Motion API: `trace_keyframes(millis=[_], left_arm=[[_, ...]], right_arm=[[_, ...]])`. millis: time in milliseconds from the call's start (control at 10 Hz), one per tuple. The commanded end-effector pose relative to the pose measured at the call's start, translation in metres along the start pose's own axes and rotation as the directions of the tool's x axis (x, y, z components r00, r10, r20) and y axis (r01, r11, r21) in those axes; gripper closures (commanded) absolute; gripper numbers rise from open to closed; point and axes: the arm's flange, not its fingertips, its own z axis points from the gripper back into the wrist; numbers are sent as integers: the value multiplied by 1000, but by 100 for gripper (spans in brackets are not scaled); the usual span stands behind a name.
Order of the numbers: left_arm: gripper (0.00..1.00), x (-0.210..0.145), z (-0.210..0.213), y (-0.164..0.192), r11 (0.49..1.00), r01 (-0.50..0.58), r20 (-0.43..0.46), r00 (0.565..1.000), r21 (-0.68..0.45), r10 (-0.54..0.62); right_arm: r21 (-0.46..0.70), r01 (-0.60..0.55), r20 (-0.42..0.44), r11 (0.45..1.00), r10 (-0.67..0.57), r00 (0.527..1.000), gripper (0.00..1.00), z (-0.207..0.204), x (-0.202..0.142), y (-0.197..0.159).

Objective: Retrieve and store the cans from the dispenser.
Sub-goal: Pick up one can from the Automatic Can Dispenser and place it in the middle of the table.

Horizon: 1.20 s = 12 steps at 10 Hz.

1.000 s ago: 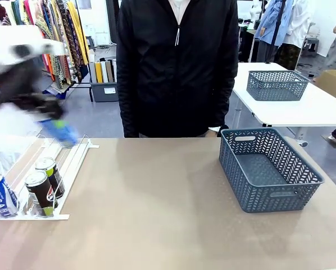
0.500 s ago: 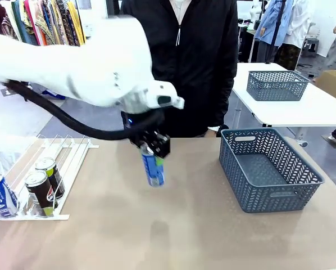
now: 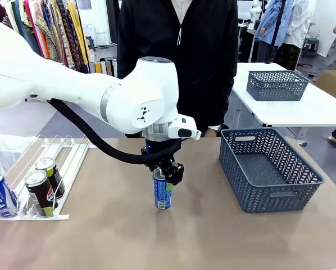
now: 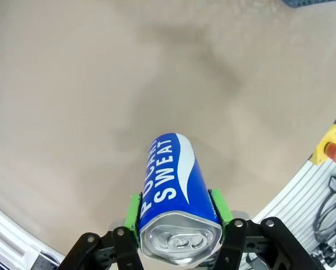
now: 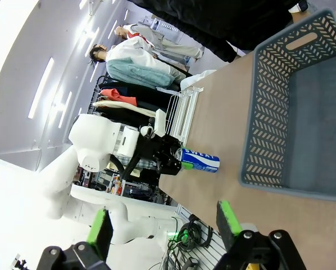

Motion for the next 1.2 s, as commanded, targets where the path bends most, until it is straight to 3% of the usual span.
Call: trace_keyframes(millis=[0,400,500,600,700,1100], left_arm=[[100,1,5,2,999,-35,-12,999,17,35],[100,2,-2,2,999,-35,-21,999,14,35],[73,3,-3,2,999,-36,-21,999,17,37],[16,3,-4,2,999,-32,-21,999,20,33],[0,3,-4,1,999,-30,-30,999,19,30],[0,-4,12,7,999,-43,5,999,4,43]], right_arm=[[22,-11,21,1000,11,1000,0,-1,4,3],[22,-11,21,1000,11,1000,0,-1,4,3],[22,-11,21,1000,11,1000,0,-1,4,3],[22,-11,21,1000,11,1000,0,-1,4,3],[22,-11,21,1000,11,1000,0,-1,4,3],[22,-11,21,1000,11,1000,0,-1,4,3]])
